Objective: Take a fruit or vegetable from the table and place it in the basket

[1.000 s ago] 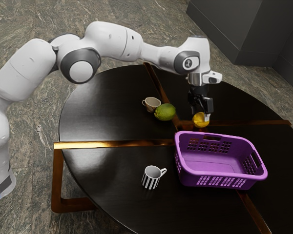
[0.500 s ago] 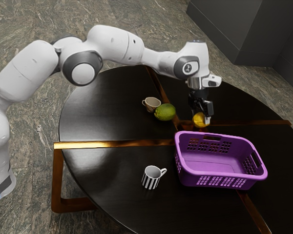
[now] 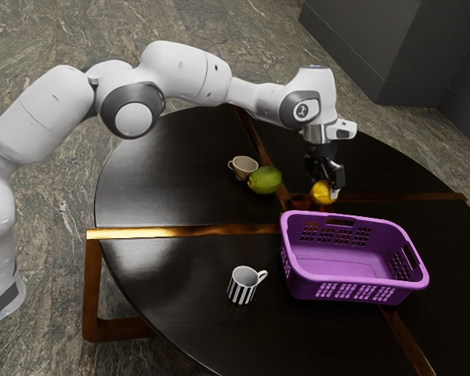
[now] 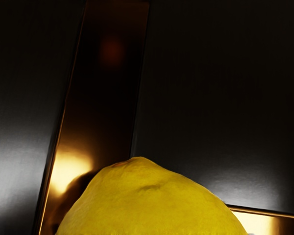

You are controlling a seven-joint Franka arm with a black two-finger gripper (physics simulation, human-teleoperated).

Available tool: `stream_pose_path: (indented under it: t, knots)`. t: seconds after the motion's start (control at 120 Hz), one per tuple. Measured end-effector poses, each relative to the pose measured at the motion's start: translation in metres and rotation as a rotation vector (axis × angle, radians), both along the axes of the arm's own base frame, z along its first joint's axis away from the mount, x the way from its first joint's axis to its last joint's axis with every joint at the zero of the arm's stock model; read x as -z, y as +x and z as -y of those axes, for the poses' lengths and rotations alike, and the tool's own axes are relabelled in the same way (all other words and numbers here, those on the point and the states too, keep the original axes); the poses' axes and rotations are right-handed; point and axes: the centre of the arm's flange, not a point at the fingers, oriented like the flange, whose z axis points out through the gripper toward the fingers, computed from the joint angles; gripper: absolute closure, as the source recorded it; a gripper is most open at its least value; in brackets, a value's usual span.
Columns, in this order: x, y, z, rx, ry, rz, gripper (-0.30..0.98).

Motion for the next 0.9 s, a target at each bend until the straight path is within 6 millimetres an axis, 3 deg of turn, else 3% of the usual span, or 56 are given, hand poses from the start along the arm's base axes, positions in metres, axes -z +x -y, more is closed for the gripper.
stream_pose_path:
  t: [0.083,0.183,0.25,0.317,0.4,0.525,0.7,0.9]
  knots:
    - [-0.022,-0.004,0.0,-0.016,0.016,0.019,0.35]
    - [-0.09,-0.029,0.015,-0.027,0.041,0.071,0.35]
    - [-0.141,-0.053,0.062,0.009,0.072,0.111,0.34]
    - [-0.16,-0.064,0.124,0.066,0.082,0.125,0.33]
    - [-0.165,-0.073,0.179,0.11,0.075,0.121,0.34]
    - [-0.161,-0.076,0.213,0.108,0.06,0.1,0.35]
    - [-0.133,-0.067,0.231,0.072,0.033,0.045,0.35]
    - [-0.124,-0.052,0.236,0.025,0.005,0.032,0.35]
